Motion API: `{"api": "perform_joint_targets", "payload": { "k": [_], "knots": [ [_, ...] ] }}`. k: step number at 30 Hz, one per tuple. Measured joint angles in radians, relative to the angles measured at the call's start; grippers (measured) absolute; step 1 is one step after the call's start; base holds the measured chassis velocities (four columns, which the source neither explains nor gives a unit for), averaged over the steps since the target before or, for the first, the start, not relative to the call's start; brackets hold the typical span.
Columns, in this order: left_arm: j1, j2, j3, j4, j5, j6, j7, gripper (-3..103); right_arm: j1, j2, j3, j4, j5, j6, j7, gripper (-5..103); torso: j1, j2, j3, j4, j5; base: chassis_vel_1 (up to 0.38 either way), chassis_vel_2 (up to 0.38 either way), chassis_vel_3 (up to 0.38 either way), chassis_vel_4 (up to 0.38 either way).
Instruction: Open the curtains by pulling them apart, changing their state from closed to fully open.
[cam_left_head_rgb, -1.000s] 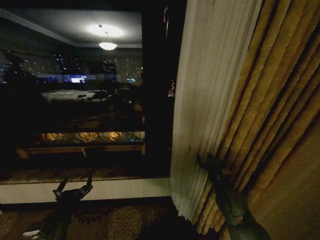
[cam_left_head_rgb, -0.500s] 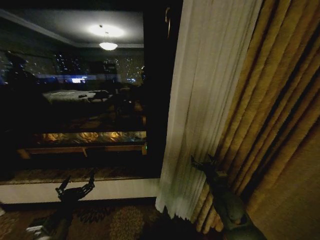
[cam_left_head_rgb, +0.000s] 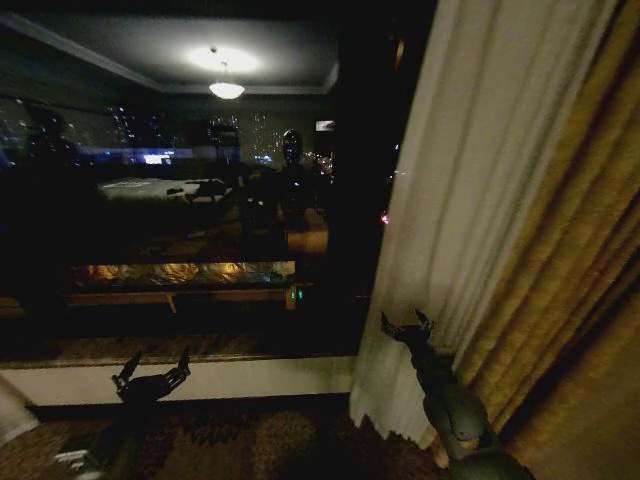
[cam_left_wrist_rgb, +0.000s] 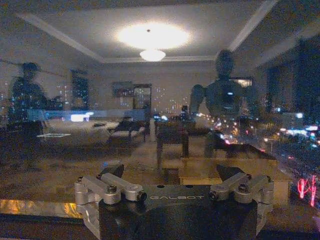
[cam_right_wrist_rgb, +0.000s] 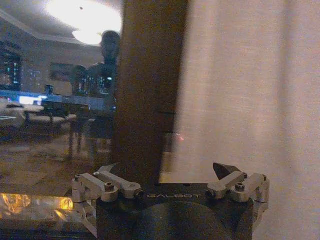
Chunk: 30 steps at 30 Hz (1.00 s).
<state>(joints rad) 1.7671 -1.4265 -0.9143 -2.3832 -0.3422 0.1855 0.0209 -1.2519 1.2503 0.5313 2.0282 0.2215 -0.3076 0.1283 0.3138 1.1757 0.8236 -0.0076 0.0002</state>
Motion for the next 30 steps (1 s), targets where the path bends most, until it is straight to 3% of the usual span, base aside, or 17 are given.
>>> {"api": "perform_joint_targets", "payload": {
  "k": [19,30],
  "knots": [
    [0.020,-0.016,-0.006,-0.029,0.001,-0.006,0.002,100,-0.003,0.004,-0.014,0.011,-0.004,0.006,0.001,100,0.000,0.000,0.000,-0.0001,0.0003,0.353,0.361,-0.367,-0.355],
    [0.027,-0.028,-0.005,-0.043,0.009,-0.009,0.005,100,0.003,-0.003,0.001,-0.027,-0.057,0.047,-0.035,100,0.000,0.000,0.000,-0.0001,0.0003,0.349,0.357,-0.343,-0.328]
  ]
}}
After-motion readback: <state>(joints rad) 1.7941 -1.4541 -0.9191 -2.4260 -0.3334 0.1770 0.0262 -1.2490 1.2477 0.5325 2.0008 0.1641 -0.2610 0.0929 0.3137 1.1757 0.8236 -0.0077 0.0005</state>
